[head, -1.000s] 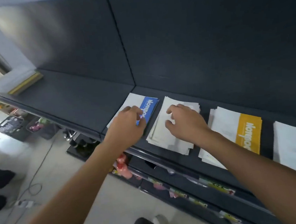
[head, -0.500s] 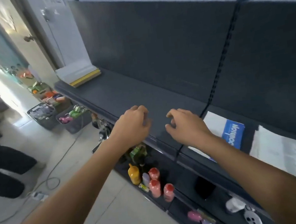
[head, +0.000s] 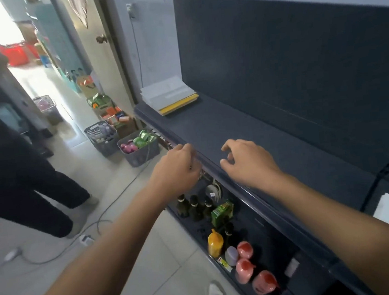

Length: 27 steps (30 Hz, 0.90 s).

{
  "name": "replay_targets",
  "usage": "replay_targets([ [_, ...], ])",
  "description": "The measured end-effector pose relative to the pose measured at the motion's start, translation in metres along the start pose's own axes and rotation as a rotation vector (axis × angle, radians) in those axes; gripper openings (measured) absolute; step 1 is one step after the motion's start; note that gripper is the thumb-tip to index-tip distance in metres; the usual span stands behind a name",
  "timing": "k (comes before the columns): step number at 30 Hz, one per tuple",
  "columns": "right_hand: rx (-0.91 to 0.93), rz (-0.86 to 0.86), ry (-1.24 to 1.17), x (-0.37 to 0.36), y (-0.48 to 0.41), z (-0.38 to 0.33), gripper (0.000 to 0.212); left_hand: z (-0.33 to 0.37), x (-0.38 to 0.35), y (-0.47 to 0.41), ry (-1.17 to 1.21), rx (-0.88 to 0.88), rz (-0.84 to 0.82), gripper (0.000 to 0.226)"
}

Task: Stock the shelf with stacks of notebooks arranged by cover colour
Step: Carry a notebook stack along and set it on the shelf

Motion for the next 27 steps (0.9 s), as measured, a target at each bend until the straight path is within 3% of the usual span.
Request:
replay_targets([
  [10,0.093,-0.029,-0.031,-0.07,-0.115,-0.05,0.031,-0.111,0.004,-0.085,-0.033,0.087,0.028,0.029],
  [27,0.03,-0.028,-0.068,-0.137,-0.292,-0.085,0.029,-0.232,0.015,-0.228,-0.02,0.054,0.074,0.027],
])
Point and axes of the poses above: each hand's wrist, its own y-axis away from the middle knuckle, its own x-axis out of the back of the hand, z = x × y, the point moved 10 cm from there along -y, towards the middle knuckle, and after that the axes turned 12 degrees about z, right-handed, at the moved point
